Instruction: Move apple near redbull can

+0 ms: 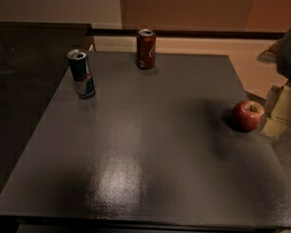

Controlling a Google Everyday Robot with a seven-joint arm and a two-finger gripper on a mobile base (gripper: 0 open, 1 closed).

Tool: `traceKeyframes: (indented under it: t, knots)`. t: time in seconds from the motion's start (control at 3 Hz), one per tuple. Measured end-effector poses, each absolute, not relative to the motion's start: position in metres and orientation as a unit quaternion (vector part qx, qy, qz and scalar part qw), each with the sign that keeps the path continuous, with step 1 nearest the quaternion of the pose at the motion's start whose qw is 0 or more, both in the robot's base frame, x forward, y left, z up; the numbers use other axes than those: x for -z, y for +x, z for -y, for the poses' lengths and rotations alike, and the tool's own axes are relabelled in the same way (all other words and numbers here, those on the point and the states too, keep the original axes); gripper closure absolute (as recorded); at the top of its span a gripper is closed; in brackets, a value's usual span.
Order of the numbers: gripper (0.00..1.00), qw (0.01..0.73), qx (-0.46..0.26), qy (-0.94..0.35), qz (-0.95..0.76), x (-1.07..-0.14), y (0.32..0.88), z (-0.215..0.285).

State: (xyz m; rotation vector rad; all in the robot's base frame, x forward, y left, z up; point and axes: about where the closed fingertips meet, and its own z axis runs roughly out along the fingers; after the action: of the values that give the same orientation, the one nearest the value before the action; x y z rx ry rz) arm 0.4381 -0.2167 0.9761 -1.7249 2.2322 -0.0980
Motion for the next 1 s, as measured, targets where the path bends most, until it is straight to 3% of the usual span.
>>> traceKeyframes:
  t: [1.0]
  knots:
    - [0.0,0.183,0.023,-0.593,-0.784,-0.959,0.463,0.227]
